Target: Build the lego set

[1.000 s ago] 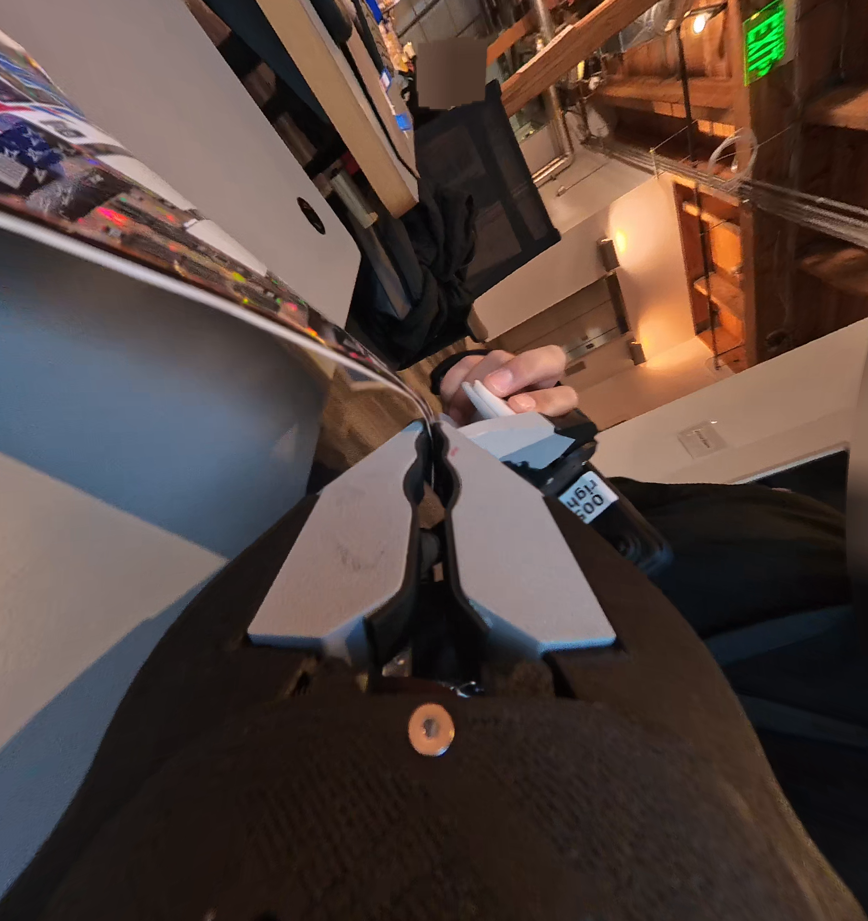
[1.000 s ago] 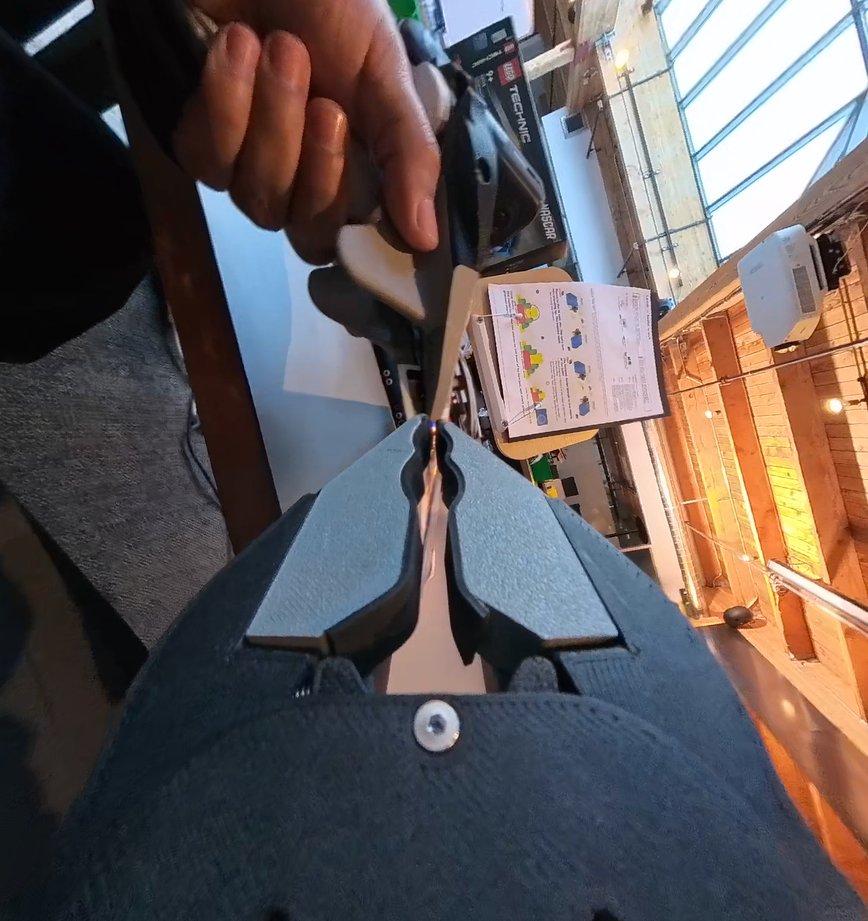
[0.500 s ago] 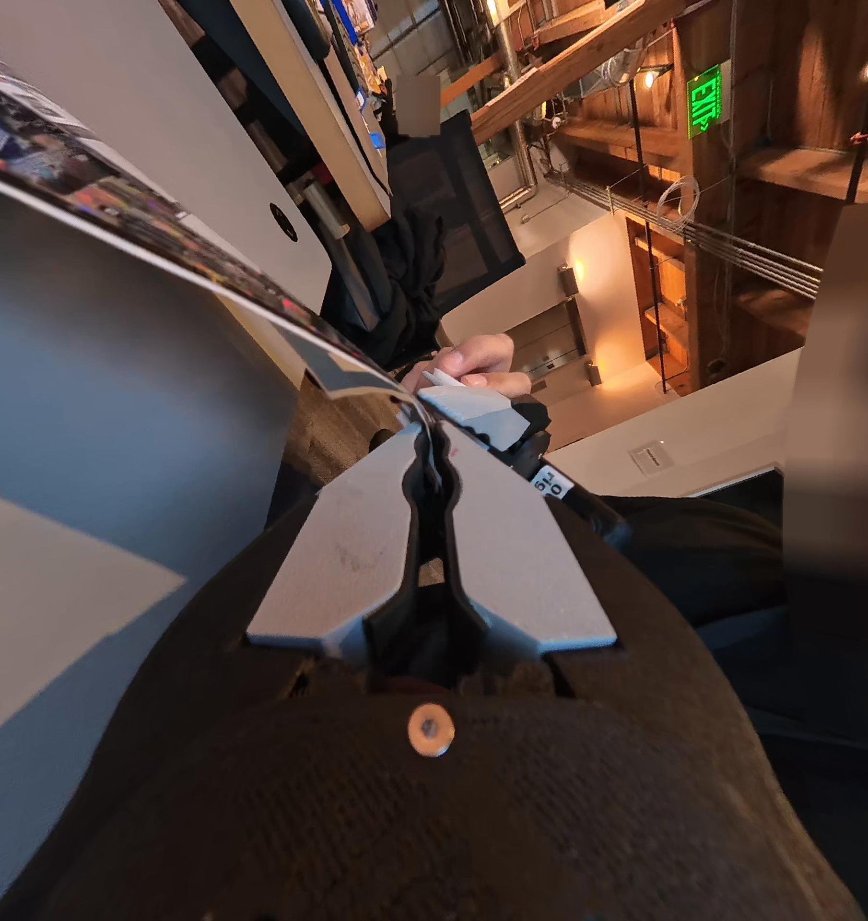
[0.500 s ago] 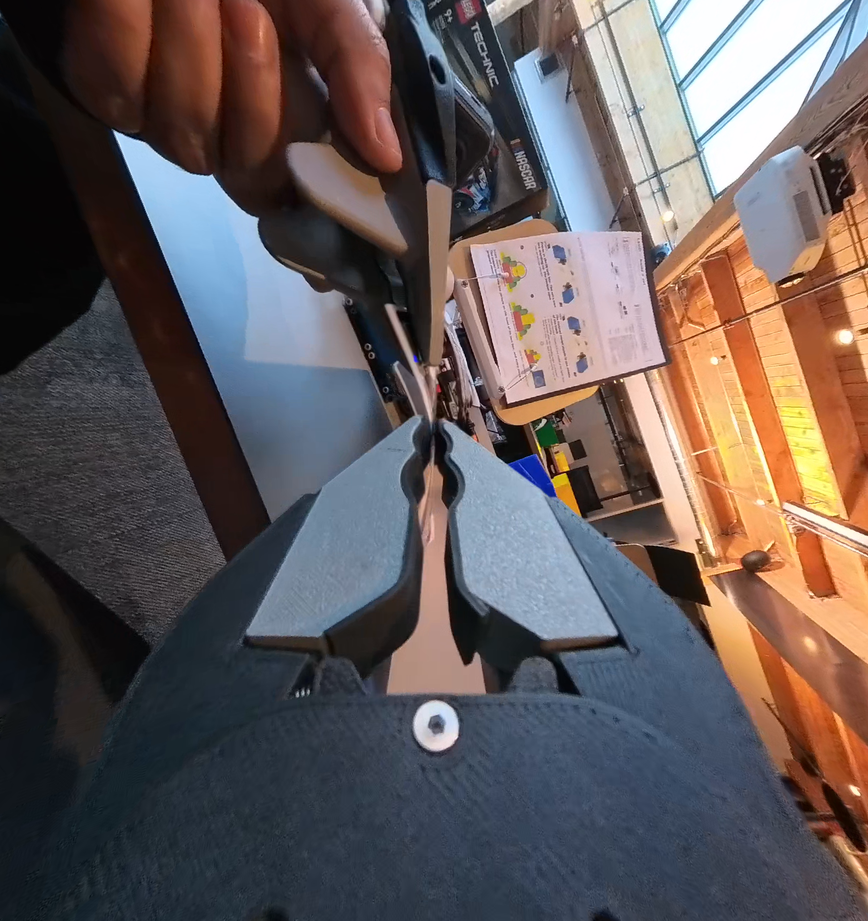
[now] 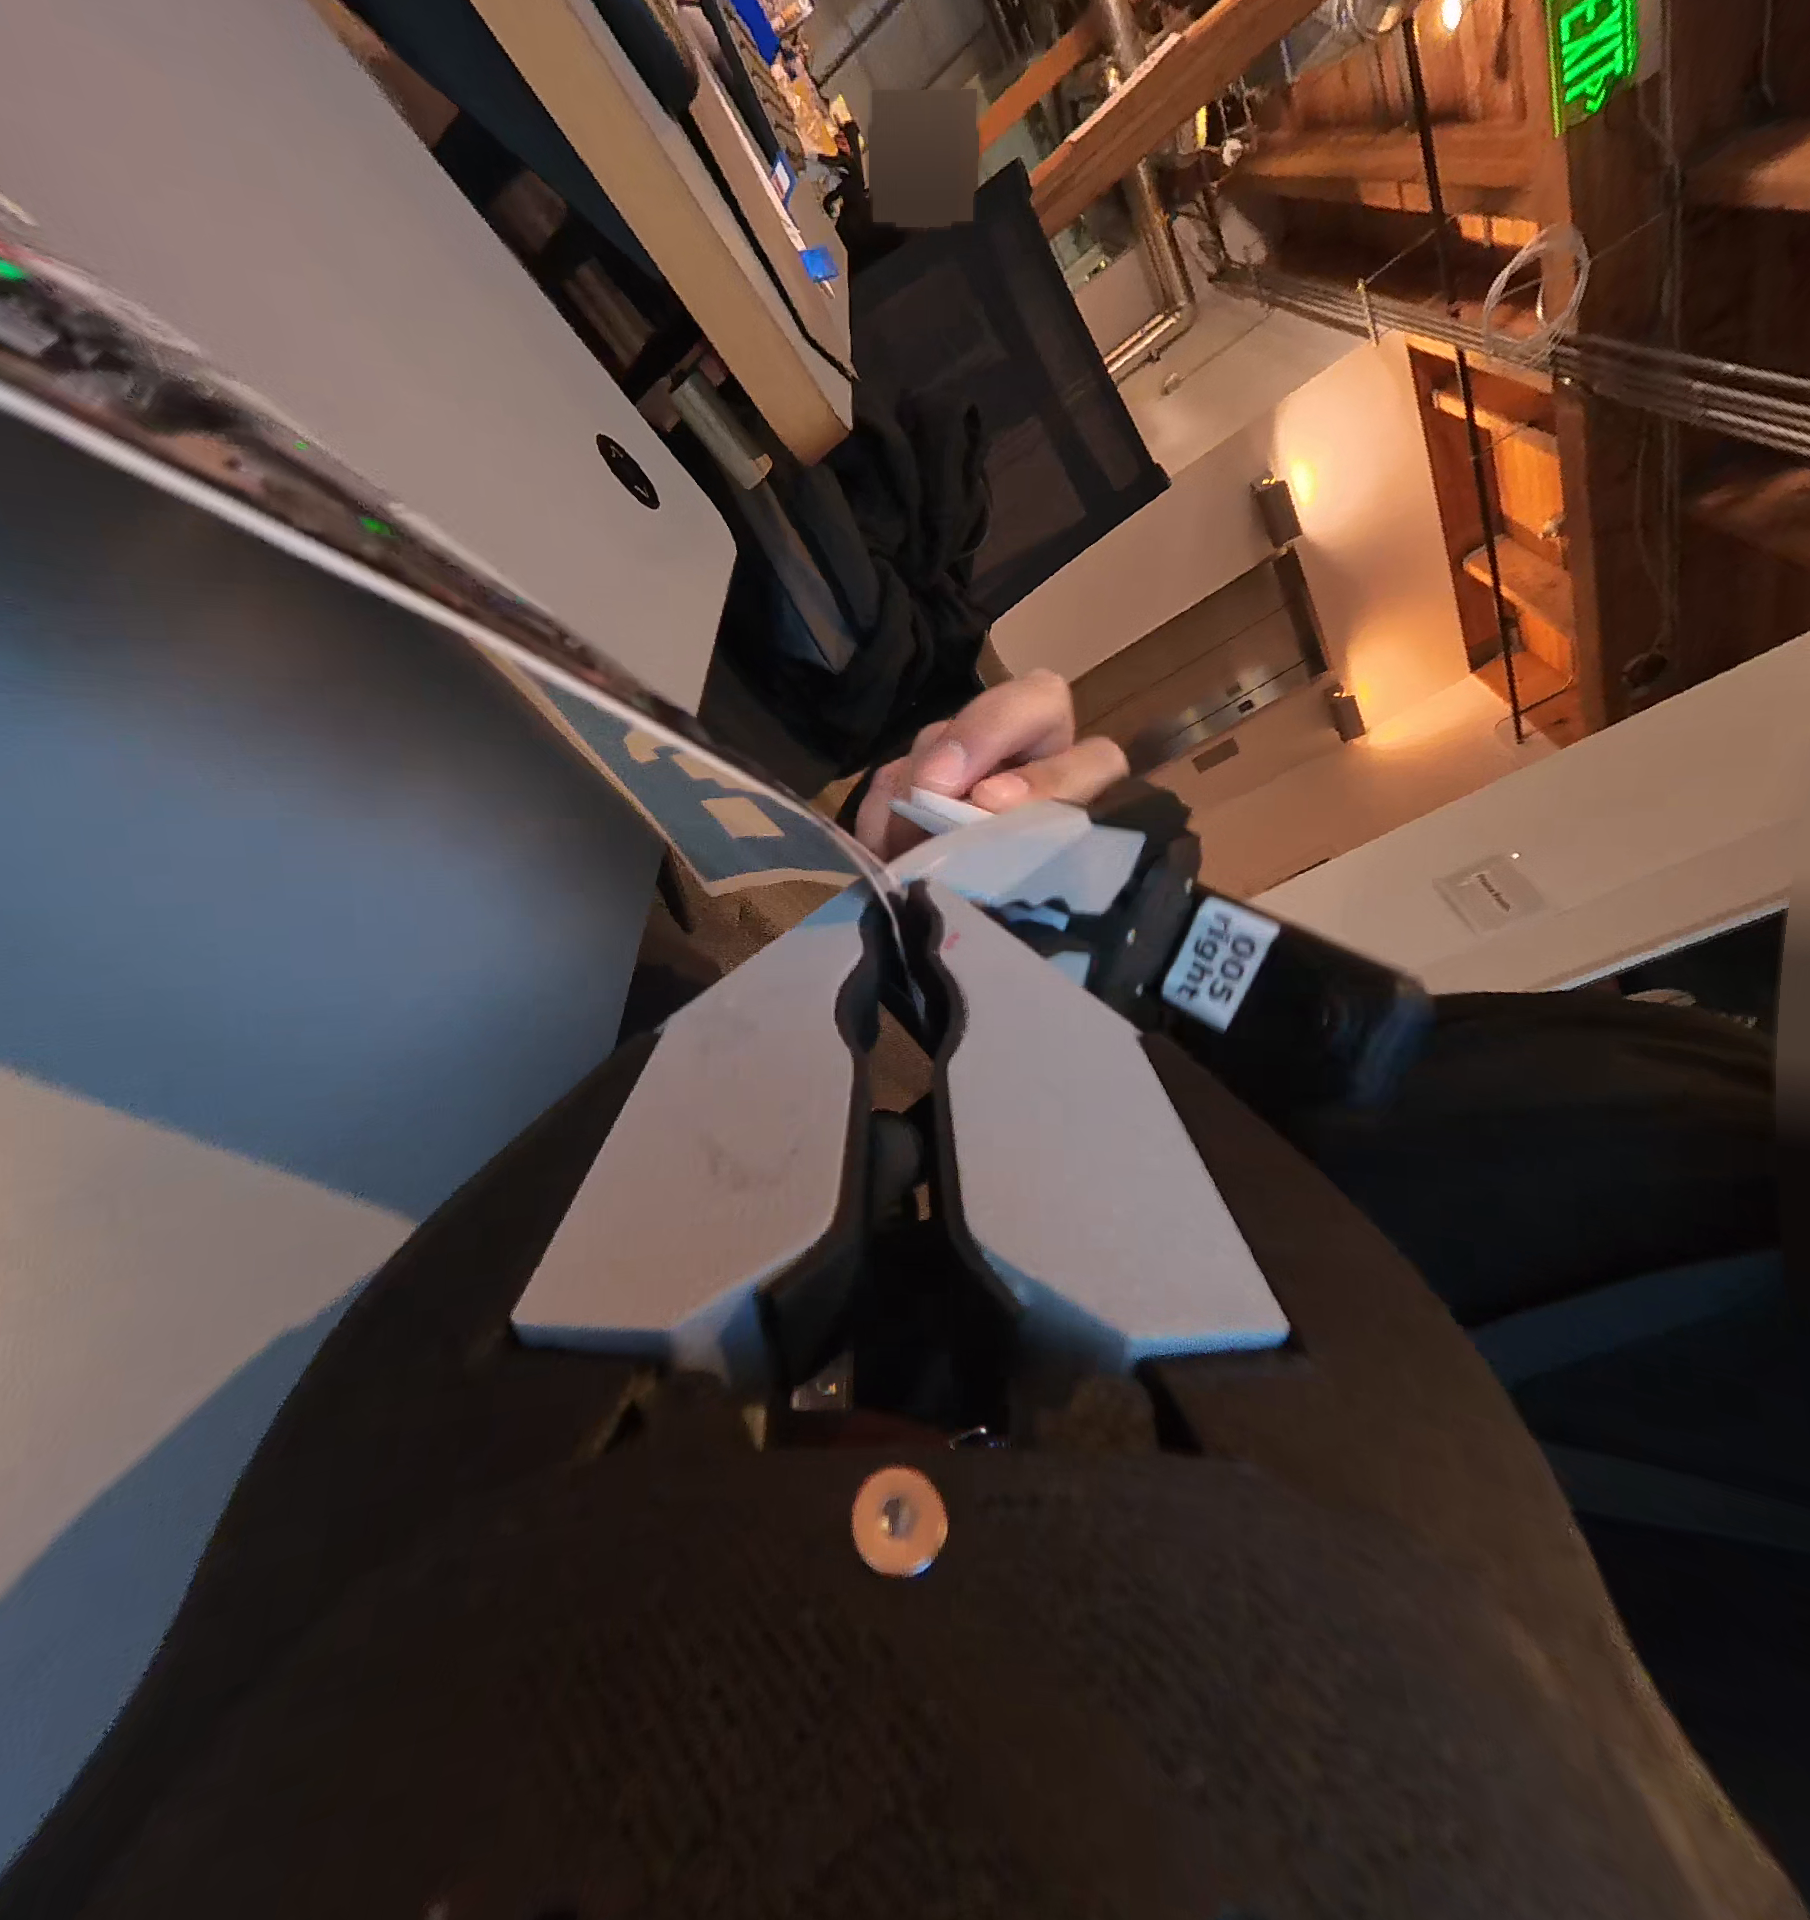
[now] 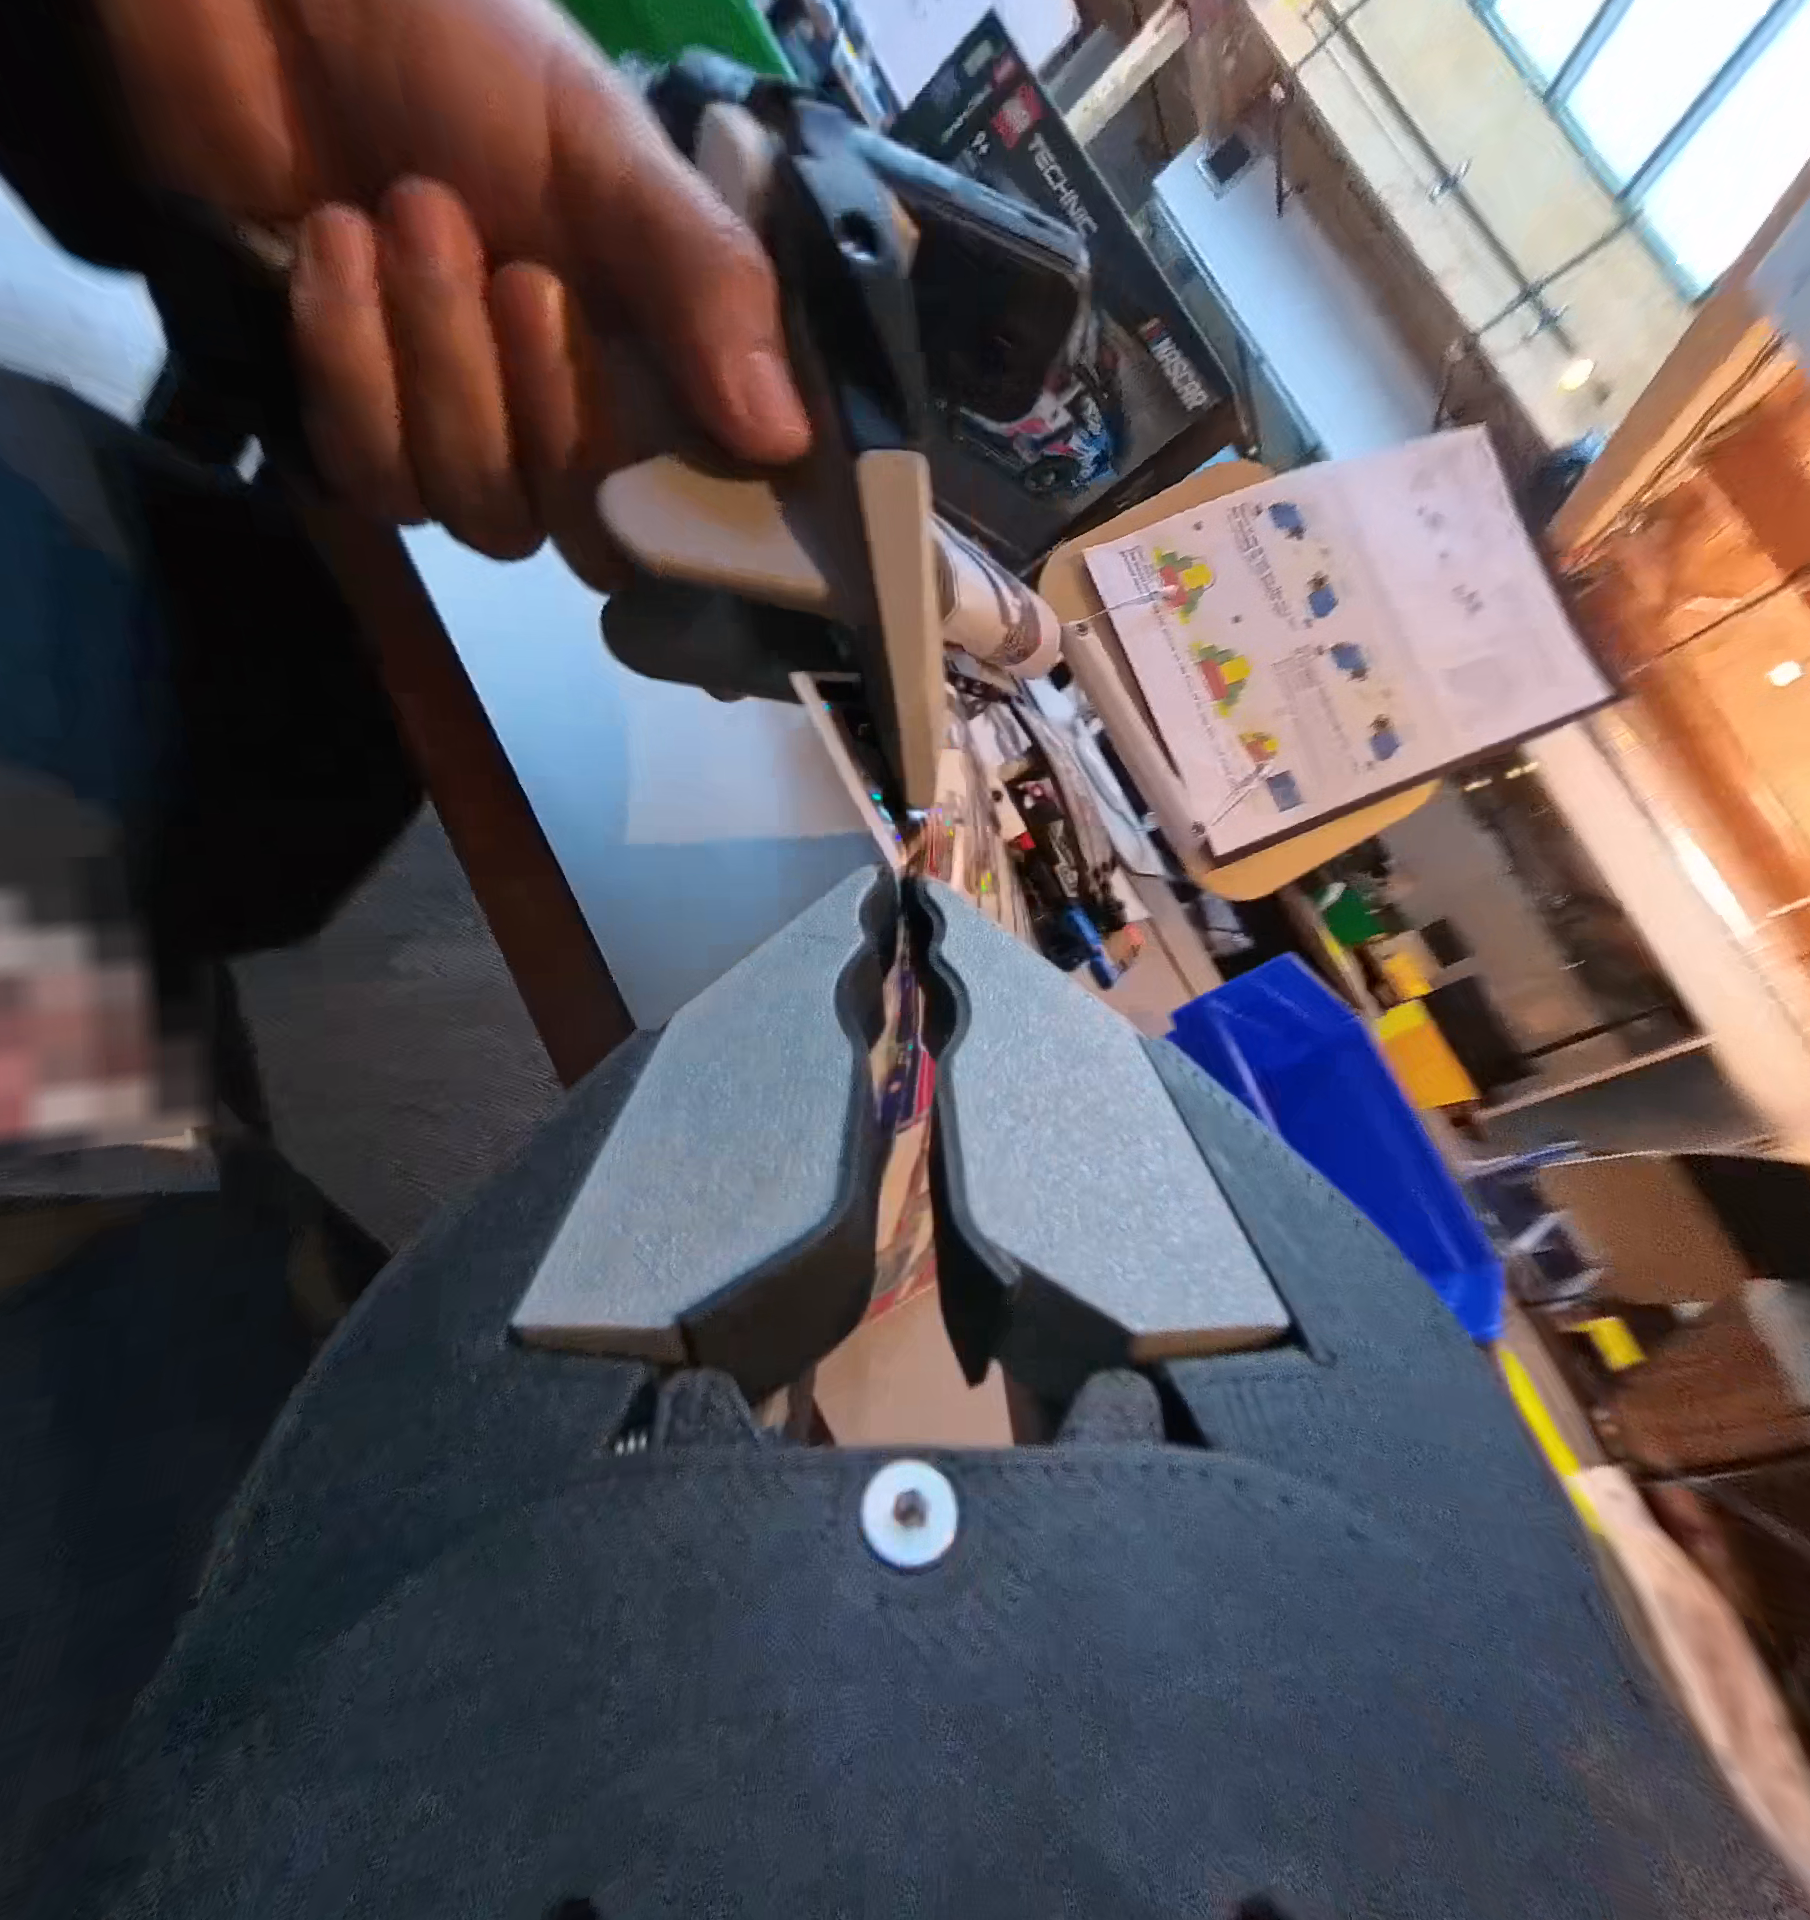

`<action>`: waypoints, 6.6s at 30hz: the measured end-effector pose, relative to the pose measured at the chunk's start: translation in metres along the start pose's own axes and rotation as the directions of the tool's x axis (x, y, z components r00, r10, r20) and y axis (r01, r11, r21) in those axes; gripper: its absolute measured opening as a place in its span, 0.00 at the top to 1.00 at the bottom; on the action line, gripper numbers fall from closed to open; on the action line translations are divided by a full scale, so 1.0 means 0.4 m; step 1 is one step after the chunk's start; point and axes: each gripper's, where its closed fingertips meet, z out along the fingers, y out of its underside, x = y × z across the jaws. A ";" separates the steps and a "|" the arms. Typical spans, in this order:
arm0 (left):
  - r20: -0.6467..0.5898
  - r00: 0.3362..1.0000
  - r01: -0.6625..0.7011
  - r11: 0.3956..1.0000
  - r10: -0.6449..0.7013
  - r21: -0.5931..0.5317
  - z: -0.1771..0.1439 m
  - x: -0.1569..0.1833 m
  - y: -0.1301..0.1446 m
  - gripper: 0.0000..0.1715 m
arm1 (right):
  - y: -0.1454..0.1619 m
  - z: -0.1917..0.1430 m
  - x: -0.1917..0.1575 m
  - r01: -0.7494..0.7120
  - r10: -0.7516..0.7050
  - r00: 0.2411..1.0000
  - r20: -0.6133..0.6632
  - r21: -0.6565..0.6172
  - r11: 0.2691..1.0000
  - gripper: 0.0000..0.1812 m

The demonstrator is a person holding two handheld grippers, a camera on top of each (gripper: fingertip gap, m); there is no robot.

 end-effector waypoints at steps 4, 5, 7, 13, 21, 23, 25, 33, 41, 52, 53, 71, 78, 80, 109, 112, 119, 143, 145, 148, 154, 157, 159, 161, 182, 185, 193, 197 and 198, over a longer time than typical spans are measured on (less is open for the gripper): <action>-0.002 1.000 -0.020 1.000 0.020 -0.003 0.007 0.008 -0.002 1.00 | 0.015 -0.003 0.015 -0.077 0.077 0.997 0.015 0.000 0.997 1.00; 0.000 1.000 -0.024 1.000 0.024 -0.006 0.007 0.007 -0.002 1.00 | 0.016 -0.003 0.013 -0.106 0.106 0.994 0.026 0.004 0.994 1.00; 0.001 0.999 -0.033 0.999 0.033 -0.011 0.008 0.007 0.000 1.00 | 0.014 -0.005 0.003 -0.183 0.181 0.981 0.072 0.013 0.983 0.99; 0.040 0.993 -0.108 0.994 0.108 -0.004 0.006 0.006 -0.005 1.00 | -0.034 -0.037 0.028 -0.560 0.523 0.812 0.261 0.092 0.823 0.98; 0.137 0.925 -0.344 0.935 0.353 -0.087 0.018 0.018 0.005 1.00 | -0.020 -0.034 0.047 -0.749 0.720 0.604 0.343 -0.066 0.660 0.86; 0.133 0.908 -0.384 0.917 0.397 -0.112 0.027 0.027 0.012 1.00 | -0.011 -0.028 0.026 -0.721 0.707 0.613 0.353 -0.116 0.683 0.83; 0.128 0.895 -0.413 0.902 0.427 -0.126 0.034 0.035 0.016 1.00 | -0.005 -0.025 0.014 -0.703 0.697 0.621 0.358 -0.137 0.698 0.85; 0.115 0.877 -0.452 0.882 0.467 -0.137 0.044 0.046 0.019 1.00 | -0.014 -0.035 0.007 -0.755 0.729 0.544 0.416 -0.137 0.642 0.93; 0.099 0.864 -0.476 0.866 0.493 -0.156 0.048 0.050 0.030 1.00 | -0.027 -0.046 -0.008 -0.815 0.740 0.425 0.522 -0.134 0.563 0.97; 0.064 0.888 -0.445 0.885 0.456 -0.132 0.050 0.068 0.029 1.00 | -0.055 -0.061 0.002 -0.932 0.747 0.106 0.657 -0.195 0.304 0.96; 0.061 0.888 -0.446 0.886 0.456 -0.130 0.049 0.070 0.029 1.00 | -0.058 -0.064 0.004 -0.940 0.740 0.063 0.669 -0.210 0.270 0.95; 0.122 0.883 -0.435 0.887 0.454 -0.155 0.043 0.056 0.023 1.00 | -0.041 -0.052 0.014 -0.924 0.779 0.173 0.603 -0.174 0.341 0.98; 0.085 0.889 -0.437 0.888 0.451 -0.141 0.046 0.076 0.025 1.00 | -0.059 -0.068 0.023 -0.956 0.739 0.005 0.673 -0.213 0.200 0.97; 0.058 0.895 -0.434 0.893 0.443 -0.120 0.047 0.093 0.024 1.00 | -0.072 -0.079 0.030 -0.962 0.708 -0.051 0.704 -0.225 0.153 0.97; 0.153 0.854 -0.473 0.864 0.497 -0.170 0.044 0.065 0.020 1.00 | -0.034 -0.052 0.031 -0.841 0.745 0.428 0.512 -0.076 0.535 0.97; 0.155 0.844 -0.487 0.854 0.514 -0.180 0.043 0.063 0.022 1.00 | -0.033 -0.052 0.028 -0.816 0.728 0.473 0.496 -0.063 0.574 0.98; 0.152 0.795 -0.550 0.803 0.588 -0.228 0.040 0.061 0.036 1.00 | -0.044 -0.056 0.003 -0.756 0.671 0.537 0.510 -0.062 0.652 0.98; 0.124 0.763 -0.591 0.763 0.634 -0.263 0.037 0.067 0.051 1.00 | -0.062 -0.055 0.017 -0.931 0.757 0.230 0.612 -0.090 0.355 1.00; 0.121 0.769 -0.587 0.769 0.628 -0.253 0.038 0.070 0.049 1.00 | -0.063 -0.057 0.022 -0.929 0.754 0.243 0.610 -0.078 0.362 1.00; 0.131 0.771 -0.583 0.774 0.623 -0.249 0.038 0.067 0.045 1.00 | -0.059 -0.055 0.025 -0.927 0.757 0.255 0.602 -0.070 0.368 1.00; 0.152 0.777 -0.569 0.784 0.611 -0.248 0.037 0.055 0.042 1.00 | -0.039 -0.045 0.036 -0.930 0.790 0.260 0.556 -0.077 0.360 1.00; 0.154 0.778 -0.568 0.786 0.610 -0.244 0.036 0.055 0.040 1.00 | -0.026 -0.047 0.051 -0.942 0.805 0.238 0.543 -0.074 0.328 1.00; 0.159 0.778 -0.566 0.788 0.608 -0.243 0.035 0.054 0.039 1.00 | -0.023 -0.047 0.056 -0.945 0.811 0.233 0.536 -0.072 0.318 1.00; 0.163 0.779 -0.562 0.790 0.605 -0.245 0.035 0.051 0.038 1.00 | -0.025 -0.048 0.054 -0.932 0.806 0.274 0.524 -0.064 0.358 1.00; 0.200 0.784 -0.539 0.804 0.588 -0.250 0.031 0.026 0.035 1.00 | 0.004 -0.048 0.062 -0.931 0.844 0.264 0.466 -0.103 0.349 1.00; 0.203 0.790 -0.530 0.811 0.578 -0.246 0.029 0.021 0.034 1.00 | 0.015 -0.048 0.070 -0.944 0.857 0.228 0.461 -0.110 0.310 1.00; 0.227 0.837 -0.455 0.863 0.498 -0.218 0.021 -0.009 0.027 1.00 | 0.052 -0.047 0.094 -0.973 0.887 0.131 0.443 -0.112 0.200 1.00; 0.231 0.861 -0.414 0.888 0.454 -0.201 0.016 -0.020 0.023 1.00 | 0.064 -0.044 0.095 -0.975 0.893 0.122 0.433 -0.116 0.189 1.00; 0.229 0.866 -0.406 0.892 0.445 -0.198 0.016 -0.021 0.023 1.00 | 0.065 -0.044 0.096 -0.976 0.893 0.118 0.434 -0.116 0.186 1.00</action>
